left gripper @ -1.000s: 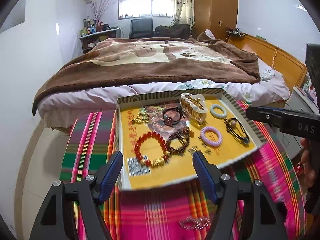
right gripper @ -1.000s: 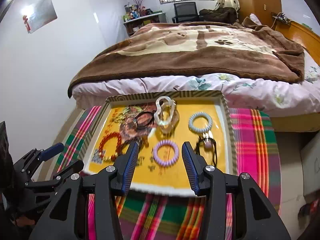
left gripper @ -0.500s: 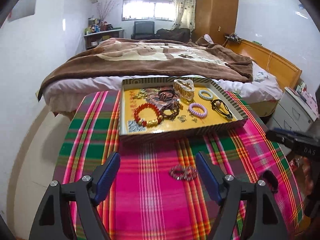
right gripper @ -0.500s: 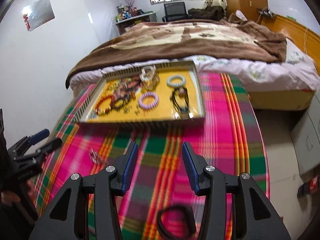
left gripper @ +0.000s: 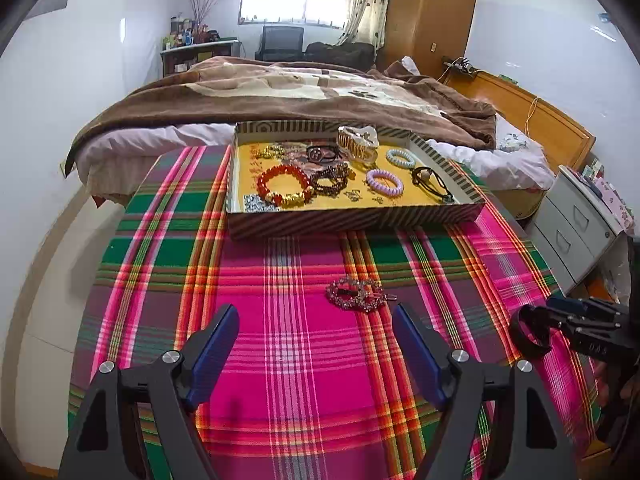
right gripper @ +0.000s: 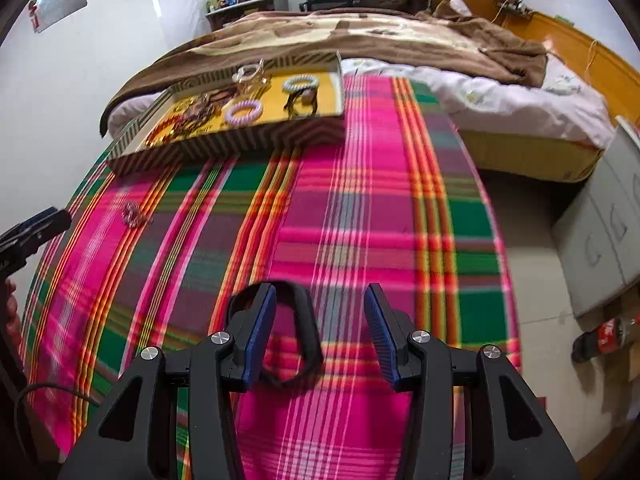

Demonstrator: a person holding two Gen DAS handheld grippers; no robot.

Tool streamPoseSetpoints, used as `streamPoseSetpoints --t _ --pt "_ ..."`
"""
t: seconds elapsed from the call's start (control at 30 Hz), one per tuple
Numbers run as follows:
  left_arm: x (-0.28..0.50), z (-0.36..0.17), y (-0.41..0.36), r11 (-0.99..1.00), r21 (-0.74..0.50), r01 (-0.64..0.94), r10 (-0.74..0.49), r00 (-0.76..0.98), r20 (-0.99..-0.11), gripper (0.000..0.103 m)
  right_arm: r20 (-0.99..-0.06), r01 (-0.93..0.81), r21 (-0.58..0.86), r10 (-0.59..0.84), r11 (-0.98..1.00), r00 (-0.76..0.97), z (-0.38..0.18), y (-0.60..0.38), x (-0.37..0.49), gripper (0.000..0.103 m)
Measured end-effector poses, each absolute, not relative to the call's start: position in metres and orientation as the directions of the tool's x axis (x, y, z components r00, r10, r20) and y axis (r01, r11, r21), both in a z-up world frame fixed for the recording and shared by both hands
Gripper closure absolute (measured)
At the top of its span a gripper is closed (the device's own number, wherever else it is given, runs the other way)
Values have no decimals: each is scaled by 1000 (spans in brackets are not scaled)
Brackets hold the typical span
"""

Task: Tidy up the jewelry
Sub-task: 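Move the right tool to the black hair tie and grasp it, then close the left tool on the pink rhinestone hair clip while the right tool holds the hair tie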

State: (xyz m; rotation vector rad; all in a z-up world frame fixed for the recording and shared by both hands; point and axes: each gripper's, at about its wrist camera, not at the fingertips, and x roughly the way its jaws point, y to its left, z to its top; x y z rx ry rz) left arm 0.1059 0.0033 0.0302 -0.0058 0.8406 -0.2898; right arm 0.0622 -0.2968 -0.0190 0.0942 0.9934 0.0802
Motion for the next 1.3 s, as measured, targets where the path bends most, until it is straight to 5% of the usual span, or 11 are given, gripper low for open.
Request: streamPoseSetpoints --t 0.63,0.9,1.3 --pt "121 3 -9 962 -123 245 -245 568 -786 25 -835 -88 22 67 996 547 -33 -282 78 56" --pt "139 -7 -23 959 -102 263 -235 544 -806 25 -823 -65 49 77 997 563 -32 -291 77 90" --pt "160 -19 -46 950 -69 305 -231 532 -815 23 -804 -26 115 109 993 585 -27 -305 74 90"
